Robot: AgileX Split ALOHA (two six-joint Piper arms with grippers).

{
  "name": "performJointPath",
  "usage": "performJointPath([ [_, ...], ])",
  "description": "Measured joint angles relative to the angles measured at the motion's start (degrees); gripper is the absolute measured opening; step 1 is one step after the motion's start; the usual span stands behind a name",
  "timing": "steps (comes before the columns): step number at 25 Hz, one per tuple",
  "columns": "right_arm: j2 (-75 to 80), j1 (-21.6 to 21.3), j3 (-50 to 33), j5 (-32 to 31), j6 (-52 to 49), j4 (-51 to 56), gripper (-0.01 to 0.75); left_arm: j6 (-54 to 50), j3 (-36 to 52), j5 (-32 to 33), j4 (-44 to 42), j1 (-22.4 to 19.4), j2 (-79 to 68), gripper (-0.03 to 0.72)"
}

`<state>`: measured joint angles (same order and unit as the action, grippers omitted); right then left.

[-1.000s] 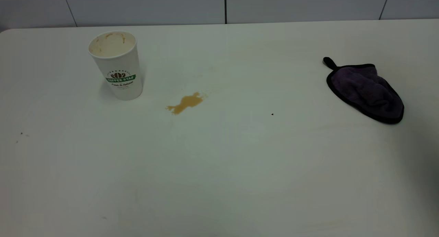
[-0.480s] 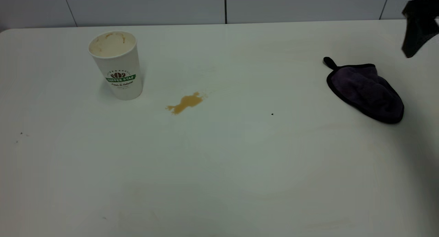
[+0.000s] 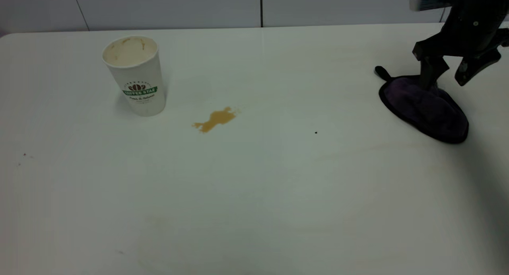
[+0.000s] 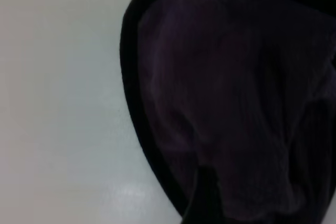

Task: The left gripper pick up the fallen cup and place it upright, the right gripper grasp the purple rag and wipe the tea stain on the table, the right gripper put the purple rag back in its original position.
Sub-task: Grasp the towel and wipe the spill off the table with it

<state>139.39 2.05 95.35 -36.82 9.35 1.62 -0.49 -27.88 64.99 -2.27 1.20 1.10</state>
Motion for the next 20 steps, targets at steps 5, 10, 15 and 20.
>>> performJointPath([
  [5,6.9,0.0,7.7,-4.1,-0.2,0.0,0.682,0.0,0.0,0.0,0.0,0.0,0.0,0.541],
  [10,11.0,0.0,11.8,-6.1,-0.2,0.3,0.633,0.0,0.0,0.0,0.0,0.0,0.0,0.541],
  [15,11.4,0.2,12.3,-6.6,-0.2,3.5,0.369,0.0,0.0,0.0,0.0,0.0,0.0,0.541],
  [20,11.6,1.6,12.5,-6.1,0.9,6.3,0.088,0.0,0.0,0.0,0.0,0.0,0.0,0.541],
])
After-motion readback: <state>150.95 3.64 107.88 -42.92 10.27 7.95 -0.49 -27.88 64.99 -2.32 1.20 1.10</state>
